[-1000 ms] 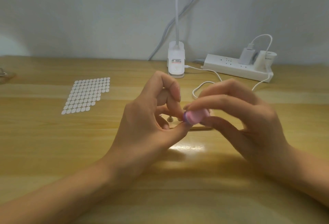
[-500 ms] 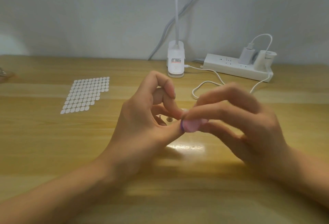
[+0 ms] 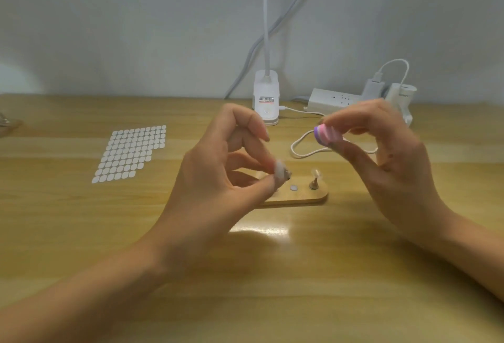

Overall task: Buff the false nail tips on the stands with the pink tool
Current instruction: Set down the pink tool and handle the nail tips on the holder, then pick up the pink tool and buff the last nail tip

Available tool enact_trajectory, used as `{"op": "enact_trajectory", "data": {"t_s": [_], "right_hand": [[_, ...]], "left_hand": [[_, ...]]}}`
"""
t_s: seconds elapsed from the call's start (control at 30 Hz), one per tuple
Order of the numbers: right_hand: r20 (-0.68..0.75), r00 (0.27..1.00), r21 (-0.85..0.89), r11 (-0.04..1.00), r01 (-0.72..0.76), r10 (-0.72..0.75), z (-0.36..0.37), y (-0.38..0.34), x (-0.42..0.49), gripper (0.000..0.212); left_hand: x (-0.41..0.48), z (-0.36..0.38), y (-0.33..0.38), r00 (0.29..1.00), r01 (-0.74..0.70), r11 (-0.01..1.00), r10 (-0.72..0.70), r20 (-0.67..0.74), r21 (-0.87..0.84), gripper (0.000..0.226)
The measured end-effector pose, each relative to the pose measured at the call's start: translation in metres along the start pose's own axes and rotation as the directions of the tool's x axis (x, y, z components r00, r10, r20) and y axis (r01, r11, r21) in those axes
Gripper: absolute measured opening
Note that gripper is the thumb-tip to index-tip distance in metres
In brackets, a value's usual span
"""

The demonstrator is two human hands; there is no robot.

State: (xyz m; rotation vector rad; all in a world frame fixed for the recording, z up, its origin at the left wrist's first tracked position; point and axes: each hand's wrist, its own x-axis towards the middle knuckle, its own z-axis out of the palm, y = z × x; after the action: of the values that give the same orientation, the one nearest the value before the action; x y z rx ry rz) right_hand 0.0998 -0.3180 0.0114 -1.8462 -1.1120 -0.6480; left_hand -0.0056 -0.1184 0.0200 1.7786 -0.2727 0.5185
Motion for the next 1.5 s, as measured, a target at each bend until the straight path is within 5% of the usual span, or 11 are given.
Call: {"op": "enact_trajectory", "data": {"t_s": [0.17, 0.27, 0.47, 0.7, 1.17, 1.33, 1.5], "right_hand": [[-0.064, 0.948, 0.232, 0.928, -0.291, 0.313, 0.002, 0.016, 0.000, 0.013], [-0.046, 0.871, 0.376, 0.816, -0.439, 0.489, 0.001, 0.025, 0.000, 0.021], [-0.014, 0.828, 0.442, 0.746, -0.498, 0.561, 0.004, 0.036, -0.003, 0.029], [-0.007, 0.804, 0.483, 0.707, -0.518, 0.594, 0.005, 0.040, -0.004, 0.025], [-0.011, 0.711, 0.613, 0.566, -0.551, 0.703, 0.004, 0.045, -0.004, 0.016], [-0.004, 0.709, 0.605, 0.566, -0.560, 0.706, 0.003, 0.046, -0.005, 0.016], [-0.002, 0.713, 0.598, 0.572, -0.561, 0.701, 0.004, 0.048, -0.005, 0.017]], "left_hand": [[0.021, 0.007, 0.002, 0.987, -0.070, 0.964, 0.030, 0.157, 0.256, 0.056], [0.029, 0.023, 0.000, 0.970, -0.158, 0.848, 0.038, 0.238, 0.506, 0.063], [0.035, 0.031, -0.013, 0.968, -0.080, 0.752, -0.099, 0.232, 0.654, 0.063], [0.040, 0.028, -0.014, 0.952, 0.002, 0.765, -0.198, 0.232, 0.644, 0.069], [0.040, 0.053, -0.016, 0.962, -0.210, 0.614, -0.010, 0.274, 0.761, 0.056], [0.045, 0.036, -0.015, 0.952, -0.123, 0.712, -0.113, 0.285, 0.692, 0.074], [0.038, 0.021, -0.016, 0.963, -0.120, 0.739, -0.076, 0.258, 0.663, 0.068]]}}
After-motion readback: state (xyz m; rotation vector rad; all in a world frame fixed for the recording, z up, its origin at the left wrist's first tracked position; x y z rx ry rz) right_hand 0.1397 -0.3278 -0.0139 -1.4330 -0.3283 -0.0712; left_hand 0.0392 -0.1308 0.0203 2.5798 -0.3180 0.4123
